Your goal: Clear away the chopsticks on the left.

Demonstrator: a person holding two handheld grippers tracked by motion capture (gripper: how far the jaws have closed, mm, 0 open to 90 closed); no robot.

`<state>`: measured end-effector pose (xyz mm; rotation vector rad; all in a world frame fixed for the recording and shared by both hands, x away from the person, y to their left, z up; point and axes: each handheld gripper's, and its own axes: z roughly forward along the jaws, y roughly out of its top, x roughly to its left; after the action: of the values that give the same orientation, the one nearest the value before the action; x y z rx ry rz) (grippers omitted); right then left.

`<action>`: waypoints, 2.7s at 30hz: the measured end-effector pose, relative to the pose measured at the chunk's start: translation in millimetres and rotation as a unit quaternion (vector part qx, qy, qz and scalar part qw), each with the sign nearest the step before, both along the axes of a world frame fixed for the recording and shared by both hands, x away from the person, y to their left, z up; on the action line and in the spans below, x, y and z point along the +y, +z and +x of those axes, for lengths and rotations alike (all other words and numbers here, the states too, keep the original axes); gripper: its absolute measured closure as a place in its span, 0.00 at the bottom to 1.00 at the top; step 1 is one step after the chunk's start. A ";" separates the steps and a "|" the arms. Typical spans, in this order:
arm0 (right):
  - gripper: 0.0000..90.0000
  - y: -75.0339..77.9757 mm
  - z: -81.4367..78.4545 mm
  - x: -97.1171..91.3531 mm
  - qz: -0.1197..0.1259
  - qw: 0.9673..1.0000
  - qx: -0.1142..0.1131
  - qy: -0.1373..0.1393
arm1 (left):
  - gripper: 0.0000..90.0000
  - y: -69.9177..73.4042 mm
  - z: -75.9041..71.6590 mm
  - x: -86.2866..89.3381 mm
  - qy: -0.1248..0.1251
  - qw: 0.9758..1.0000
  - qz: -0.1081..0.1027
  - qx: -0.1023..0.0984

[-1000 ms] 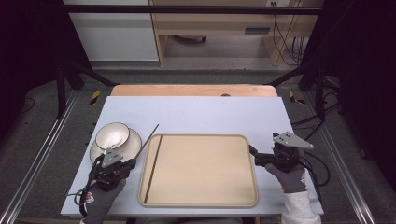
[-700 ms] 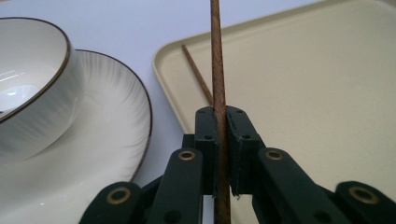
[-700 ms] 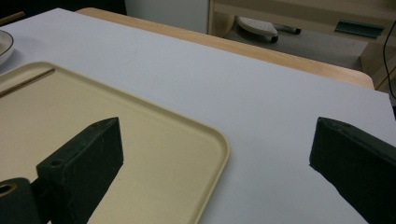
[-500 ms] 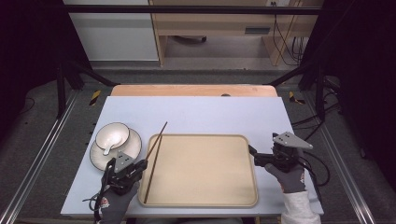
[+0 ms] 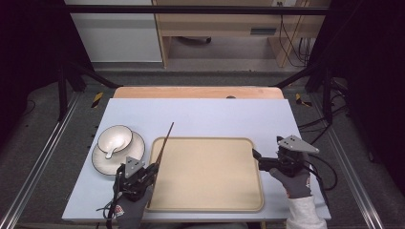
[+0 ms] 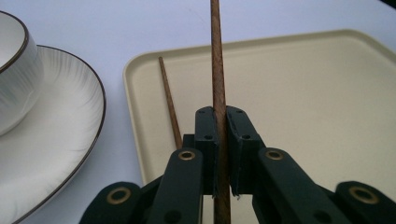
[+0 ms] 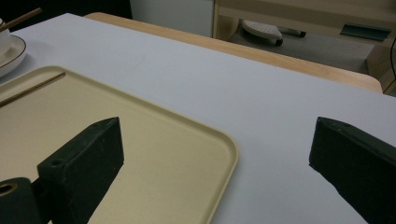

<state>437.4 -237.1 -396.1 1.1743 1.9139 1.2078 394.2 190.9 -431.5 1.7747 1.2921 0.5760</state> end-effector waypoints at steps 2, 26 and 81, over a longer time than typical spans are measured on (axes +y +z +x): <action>0.04 0.1 0.0 -0.1 0.001 1.000 -0.001 -0.001 | 0.93 -0.5 -0.5 -1.2 0.002 1.000 0.000 0.000; 0.04 -0.7 0.8 0.4 -0.001 1.000 0.002 0.001 | 0.93 -43.1 -5.0 -26.9 0.041 0.998 0.021 0.031; 0.03 4.7 -2.2 -7.1 0.016 1.000 -0.006 -0.003 | 0.49 28.8 24.9 1.6 -0.100 0.995 -0.005 -0.024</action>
<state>435.2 -244.1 -391.4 1.1859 1.8869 1.2437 419.1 192.5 -402.6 1.8454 1.0668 0.4945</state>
